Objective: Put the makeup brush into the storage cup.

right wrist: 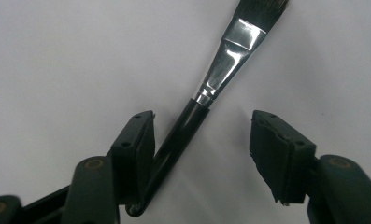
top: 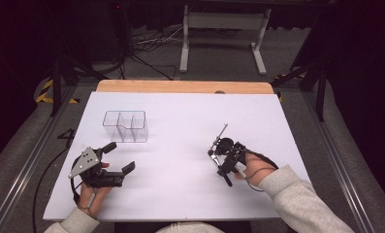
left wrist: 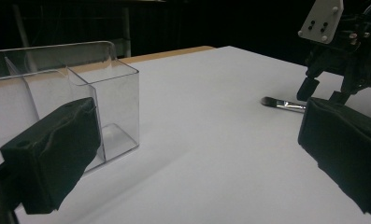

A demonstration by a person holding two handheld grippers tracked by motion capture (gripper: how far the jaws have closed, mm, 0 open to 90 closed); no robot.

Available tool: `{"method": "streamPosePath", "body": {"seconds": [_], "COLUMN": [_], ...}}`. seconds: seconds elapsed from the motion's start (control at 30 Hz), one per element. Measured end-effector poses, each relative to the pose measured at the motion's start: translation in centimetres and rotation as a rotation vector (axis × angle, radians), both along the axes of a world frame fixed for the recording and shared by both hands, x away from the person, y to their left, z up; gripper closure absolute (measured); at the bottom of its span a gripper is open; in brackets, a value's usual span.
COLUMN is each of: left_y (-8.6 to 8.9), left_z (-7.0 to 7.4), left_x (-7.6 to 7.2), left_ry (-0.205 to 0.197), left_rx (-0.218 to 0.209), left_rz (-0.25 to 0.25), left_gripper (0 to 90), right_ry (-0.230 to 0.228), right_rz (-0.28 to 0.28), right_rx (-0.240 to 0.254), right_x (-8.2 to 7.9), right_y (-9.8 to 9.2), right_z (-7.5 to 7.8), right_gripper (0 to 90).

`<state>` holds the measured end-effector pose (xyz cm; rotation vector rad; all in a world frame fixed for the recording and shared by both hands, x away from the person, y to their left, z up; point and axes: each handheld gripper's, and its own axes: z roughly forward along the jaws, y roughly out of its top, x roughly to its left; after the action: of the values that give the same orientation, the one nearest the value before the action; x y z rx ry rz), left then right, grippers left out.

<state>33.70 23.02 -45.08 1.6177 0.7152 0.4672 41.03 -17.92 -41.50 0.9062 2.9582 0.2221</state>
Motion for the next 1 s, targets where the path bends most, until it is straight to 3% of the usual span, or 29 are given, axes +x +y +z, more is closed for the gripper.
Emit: {"method": "streamPosePath", "body": {"seconds": [0.47, 0.63, 1.0], "left_y": [-0.01, -0.02, -0.03], "left_z": [0.0, 0.0, 0.0], "left_x": [0.0, -0.01, 0.0], "left_ry": [0.0, 0.0, 0.001], "left_rx": [0.0, 0.0, 0.001], "left_rz": [-0.002, -0.002, -0.003], "left_gripper": [0.1, 0.0, 0.1], "right_ry": [0.021, 0.011, 0.002], "right_rz": [0.042, 0.071, 0.119], "right_rx": [-0.033, -0.059, -0.092], "right_x": [-0.01, -0.18, -0.26], "right_y": [0.4, 0.6, 0.95], "right_z": [-0.29, -0.31, -0.28], "right_gripper": [72.7, 78.4, 79.8]}}
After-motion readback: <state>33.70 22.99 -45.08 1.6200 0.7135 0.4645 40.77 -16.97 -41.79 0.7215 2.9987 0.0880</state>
